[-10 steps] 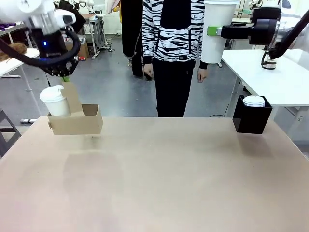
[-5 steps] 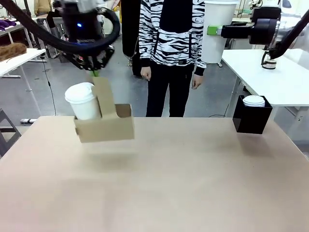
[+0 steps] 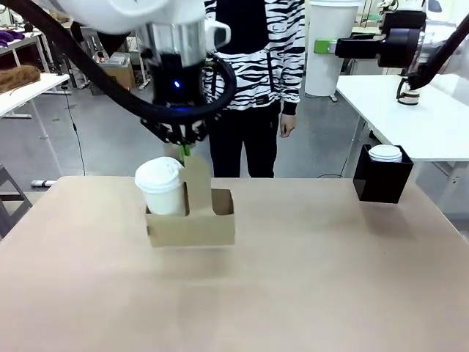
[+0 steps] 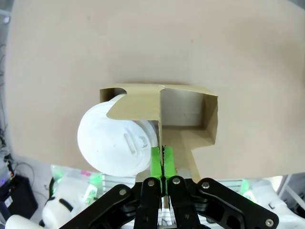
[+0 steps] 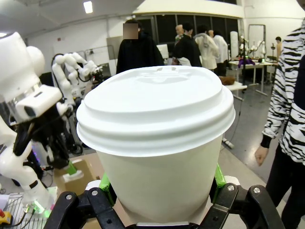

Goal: Pour a drink into a cup and package it in a carrier.
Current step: Position the Cup Carrier in the center of the table.

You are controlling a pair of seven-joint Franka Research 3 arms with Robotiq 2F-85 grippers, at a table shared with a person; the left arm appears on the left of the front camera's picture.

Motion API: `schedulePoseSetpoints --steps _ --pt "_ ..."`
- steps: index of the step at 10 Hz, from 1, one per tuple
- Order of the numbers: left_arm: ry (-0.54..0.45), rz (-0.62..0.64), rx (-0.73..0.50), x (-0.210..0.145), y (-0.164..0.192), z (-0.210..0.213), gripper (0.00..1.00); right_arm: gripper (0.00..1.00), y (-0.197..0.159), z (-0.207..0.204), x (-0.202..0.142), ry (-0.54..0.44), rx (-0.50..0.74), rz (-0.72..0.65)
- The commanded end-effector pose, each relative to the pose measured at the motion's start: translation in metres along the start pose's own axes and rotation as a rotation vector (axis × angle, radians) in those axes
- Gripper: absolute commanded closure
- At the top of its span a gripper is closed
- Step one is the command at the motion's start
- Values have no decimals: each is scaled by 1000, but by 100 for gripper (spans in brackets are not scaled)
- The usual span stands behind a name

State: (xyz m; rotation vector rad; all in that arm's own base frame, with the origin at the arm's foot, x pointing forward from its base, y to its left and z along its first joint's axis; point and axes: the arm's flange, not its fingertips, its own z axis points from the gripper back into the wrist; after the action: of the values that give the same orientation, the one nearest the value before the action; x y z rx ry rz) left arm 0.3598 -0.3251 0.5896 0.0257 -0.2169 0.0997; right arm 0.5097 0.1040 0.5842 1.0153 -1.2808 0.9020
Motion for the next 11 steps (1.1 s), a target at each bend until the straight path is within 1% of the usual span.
schedulePoseSetpoints --steps 1,3,5,7,9,11 --pt "-25 -22 -15 3 -11 -24 98 14 0 -2 4 -6 3 15" --pt "-12 -62 -29 9 -32 -46 98 14 0 -2 4 -6 3 15" --pt "-9 -71 -25 14 -48 -62 98 14 0 -2 4 -6 3 15" --pt "-26 -62 -11 14 -56 -70 98 14 0 -2 4 -6 3 15" --pt "-12 -61 8 13 -61 -87 98 14 0 -2 4 -6 3 15" --pt "-20 -46 4 8 -65 -94 98 14 0 -2 4 -6 3 15"
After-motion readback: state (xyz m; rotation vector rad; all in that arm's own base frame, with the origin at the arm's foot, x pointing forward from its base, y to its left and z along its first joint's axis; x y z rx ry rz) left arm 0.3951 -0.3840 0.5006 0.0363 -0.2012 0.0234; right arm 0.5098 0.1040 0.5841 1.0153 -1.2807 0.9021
